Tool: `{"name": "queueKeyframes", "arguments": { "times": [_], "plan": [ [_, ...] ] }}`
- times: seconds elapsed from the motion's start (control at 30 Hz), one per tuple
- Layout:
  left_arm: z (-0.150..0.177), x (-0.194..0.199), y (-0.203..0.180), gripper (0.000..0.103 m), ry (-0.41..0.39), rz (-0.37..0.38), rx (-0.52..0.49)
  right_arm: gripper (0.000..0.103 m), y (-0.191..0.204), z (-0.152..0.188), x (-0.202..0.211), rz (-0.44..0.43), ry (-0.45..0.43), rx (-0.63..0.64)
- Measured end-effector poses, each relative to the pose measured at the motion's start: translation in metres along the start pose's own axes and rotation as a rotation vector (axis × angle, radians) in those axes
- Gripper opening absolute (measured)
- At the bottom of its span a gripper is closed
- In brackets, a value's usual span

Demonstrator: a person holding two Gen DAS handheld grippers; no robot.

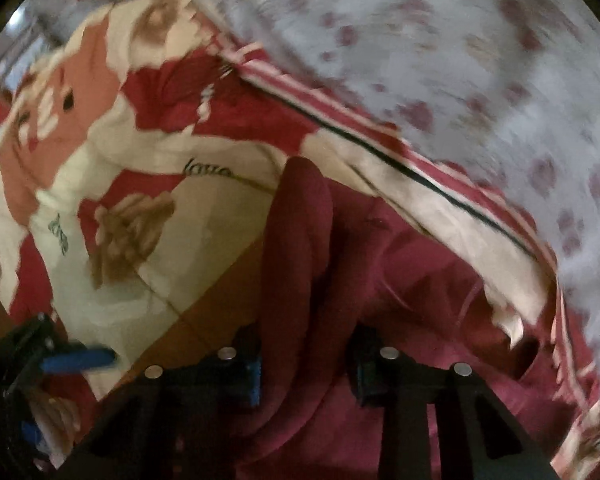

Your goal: Fold small clothes

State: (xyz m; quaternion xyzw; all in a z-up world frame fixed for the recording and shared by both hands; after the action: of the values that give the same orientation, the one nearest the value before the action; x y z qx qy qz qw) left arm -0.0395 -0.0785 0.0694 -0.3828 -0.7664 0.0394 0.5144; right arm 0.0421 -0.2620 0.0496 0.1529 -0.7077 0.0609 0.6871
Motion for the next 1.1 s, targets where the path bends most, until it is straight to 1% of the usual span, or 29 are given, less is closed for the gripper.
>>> {"name": "queueKeyframes", "arguments": {
  "times": [0.03,0.1,0.13,0.27,0.37,0.4,0.73,0.9,0.97,1.03,1.1],
  "plan": [
    [0.002,0.0,0.003,0.084,0.008,-0.029,0.023,0.028,-0.006,0.006,0.002,-0.022,-0.02,-0.023],
    [0.003,-0.006,0.005,0.084,0.024,-0.052,0.037,0.028,-0.016,0.014,0.003,-0.065,-0.042,-0.059],
    [0.002,-0.011,0.003,0.084,0.04,-0.058,0.032,0.028,-0.02,0.017,0.004,-0.091,-0.054,-0.078],
    [0.006,-0.031,-0.007,0.084,0.095,-0.052,-0.017,0.028,-0.028,0.021,0.007,-0.141,-0.08,-0.121],
    [0.003,-0.043,-0.01,0.084,0.116,-0.1,-0.02,0.028,-0.026,0.02,0.003,-0.169,-0.088,-0.14],
    [0.003,-0.046,-0.009,0.084,0.117,-0.109,-0.015,0.028,-0.023,0.014,-0.003,-0.173,-0.088,-0.143],
    [0.001,-0.049,-0.008,0.084,0.102,-0.122,-0.004,0.029,-0.027,0.016,-0.006,-0.195,-0.09,-0.155],
    [0.0,-0.046,-0.006,0.084,0.09,-0.114,0.015,0.034,-0.027,0.015,-0.008,-0.189,-0.089,-0.165],
    [0.001,-0.045,-0.006,0.084,0.086,-0.111,0.019,0.038,-0.027,0.016,-0.009,-0.19,-0.088,-0.174],
    [0.001,-0.045,-0.007,0.084,0.085,-0.116,0.015,0.045,-0.03,0.016,-0.01,-0.184,-0.088,-0.189],
    [0.001,-0.045,-0.007,0.084,0.086,-0.121,0.012,0.045,-0.032,0.016,-0.011,-0.19,-0.089,-0.192]
  ]
}}
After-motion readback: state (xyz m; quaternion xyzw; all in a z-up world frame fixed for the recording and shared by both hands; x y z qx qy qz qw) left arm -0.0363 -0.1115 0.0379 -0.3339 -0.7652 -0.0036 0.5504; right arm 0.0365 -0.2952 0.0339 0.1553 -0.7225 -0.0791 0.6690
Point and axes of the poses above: each gripper's, at about its wrist camera, not at the fingertips, and x roughly against the way its jaws point, y to its left, z to its underside, the point moved 1 cm from there along -x, roughly the way its jaws point, and after that the axes turned 14 degrees about y, right-handed, at the moved point
